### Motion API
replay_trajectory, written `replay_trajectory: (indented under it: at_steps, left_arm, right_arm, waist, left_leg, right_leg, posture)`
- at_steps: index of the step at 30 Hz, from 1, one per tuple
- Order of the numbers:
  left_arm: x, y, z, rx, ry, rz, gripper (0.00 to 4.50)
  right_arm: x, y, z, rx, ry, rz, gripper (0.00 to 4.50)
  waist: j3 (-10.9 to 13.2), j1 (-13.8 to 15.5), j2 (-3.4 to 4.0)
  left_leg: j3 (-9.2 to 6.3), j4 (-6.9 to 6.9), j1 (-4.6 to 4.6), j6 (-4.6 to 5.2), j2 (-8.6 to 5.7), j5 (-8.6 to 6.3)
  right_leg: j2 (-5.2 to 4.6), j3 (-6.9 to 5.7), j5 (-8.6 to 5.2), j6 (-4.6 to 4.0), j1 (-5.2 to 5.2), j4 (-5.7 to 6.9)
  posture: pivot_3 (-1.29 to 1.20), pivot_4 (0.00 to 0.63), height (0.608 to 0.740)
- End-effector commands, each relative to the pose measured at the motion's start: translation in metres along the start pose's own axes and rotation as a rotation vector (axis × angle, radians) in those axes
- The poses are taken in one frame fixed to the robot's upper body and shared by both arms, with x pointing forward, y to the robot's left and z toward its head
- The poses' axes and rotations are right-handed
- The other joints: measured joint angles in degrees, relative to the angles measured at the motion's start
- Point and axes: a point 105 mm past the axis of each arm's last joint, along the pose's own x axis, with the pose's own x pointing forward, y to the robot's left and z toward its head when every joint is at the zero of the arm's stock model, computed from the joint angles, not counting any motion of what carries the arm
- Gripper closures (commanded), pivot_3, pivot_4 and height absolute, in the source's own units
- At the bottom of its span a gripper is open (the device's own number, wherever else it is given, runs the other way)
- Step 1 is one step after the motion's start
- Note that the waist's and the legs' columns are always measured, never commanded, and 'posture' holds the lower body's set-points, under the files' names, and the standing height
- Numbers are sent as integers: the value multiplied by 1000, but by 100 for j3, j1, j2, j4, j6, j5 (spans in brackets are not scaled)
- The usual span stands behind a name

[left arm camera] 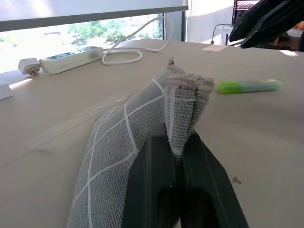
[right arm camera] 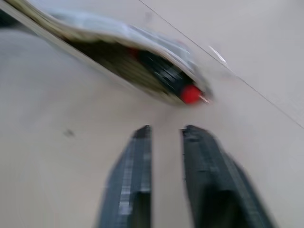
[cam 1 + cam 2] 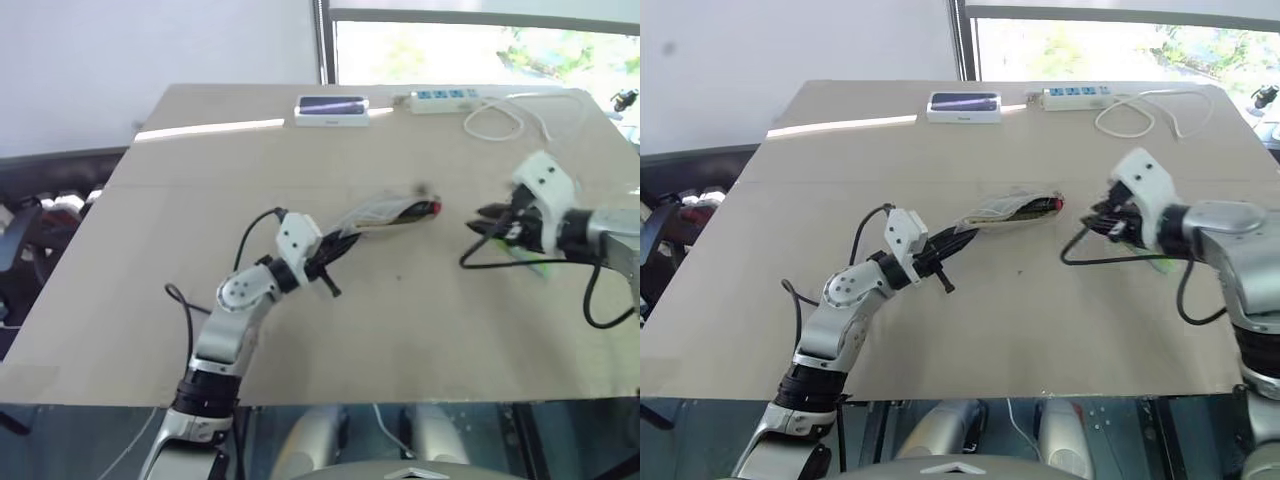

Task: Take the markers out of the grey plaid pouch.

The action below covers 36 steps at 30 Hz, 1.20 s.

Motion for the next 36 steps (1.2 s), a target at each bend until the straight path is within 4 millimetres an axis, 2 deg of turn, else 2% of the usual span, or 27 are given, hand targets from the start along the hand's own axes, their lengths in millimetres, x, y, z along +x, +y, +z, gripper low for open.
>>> replay_trajectory:
  at_steps: [1,5,9,10,12,14,18,19,20,26,31,34,36]
  left_arm:
    - [5,-6,16,19,-58,-25,4500]
    - [8,-12,17,7,-67,-44,4500]
    - [12,-15,20,0,-79,-56,4500]
    - [13,-17,21,-2,-83,-62,4500]
    - [14,-20,23,-4,-88,-77,4500]
    - [14,-21,24,-5,-90,-83,4500]
    - [14,-25,24,-15,-89,-96,4500]
    - [14,-25,24,-18,-89,-101,4500]
    - [14,-26,25,-22,-91,-105,4500]
    - [18,-34,27,-43,-101,-154,4500]
    - [20,-38,28,-49,-100,-186,4500]
    - [20,-38,28,-46,-98,-188,4500]
    - [20,-37,28,-44,-96,-185,4500]
  right_arm:
    - [5,2,21,-46,-63,-18,4438]
    - [18,5,18,-62,-54,0,4438]
    - [31,0,5,-138,-18,-9,4438]
    - [33,-1,1,-148,-10,-8,4219]
    - [37,-5,-5,-170,3,-11,3648]
    - [40,-8,-5,-173,-7,-16,2801]
    - [44,-15,-9,-244,9,-49,619]
    - [45,-16,-12,-281,21,-51,233]
    - [46,-15,-16,-314,41,-46,68]
    - [58,-13,-33,-351,89,-10,68]
    - [72,-22,-48,-380,142,-6,68]
    - [75,-27,-50,-409,150,-15,950]
    - [76,-28,-48,-406,137,-15,1962]
  waist:
    - [0,-15,0]
    - [0,-24,0]
    - [0,-25,0]
    - [0,-25,0]
    - [0,-25,1]
    - [0,-29,1]
    - [0,-30,1]
    - [0,-33,1]
    - [0,-37,1]
    - [0,-39,1]
    - [0,-66,1]
    - [0,-72,1]
    - [0,-72,1]
  left_leg:
    - [4,0,-2,0,-1,0]
    - [2,-1,-1,0,0,0]
    - [4,-1,1,0,0,0]
    - [5,-1,1,0,0,0]
    - [5,-1,1,0,0,0]
    - [6,-1,1,0,0,0]
    - [6,-2,1,0,0,0]
    - [6,-2,1,0,1,0]
    - [7,-1,2,0,0,0]
    - [8,-1,2,0,0,0]
    - [10,-1,5,-1,1,1]
    - [9,-1,6,-1,2,1]
    - [9,-1,6,-1,2,1]
  right_leg:
    - [0,0,0,0,0,1]
    - [2,-3,0,0,-2,3]
    - [3,-4,0,0,-1,5]
    - [3,-5,0,0,-1,5]
    - [3,-7,0,0,-1,4]
    - [3,-8,0,0,-2,4]
    - [5,-7,0,0,-3,5]
    - [5,-8,0,0,-3,5]
    - [5,-8,0,0,-3,5]
    - [6,-8,0,0,-3,5]
    - [7,-6,0,0,-3,7]
    - [8,-7,0,0,-2,7]
    - [8,-7,0,0,-2,6]
  posture:
    - [0,150,738]
    - [0,150,738]
    - [0,150,738]
    - [0,150,738]
    - [0,150,738]
    - [0,150,738]
    - [0,150,738]
    - [0,150,738]
    - [0,150,738]
    - [0,150,738]
    - [0,150,738]
    - [0,150,738]
    - [0,150,738]
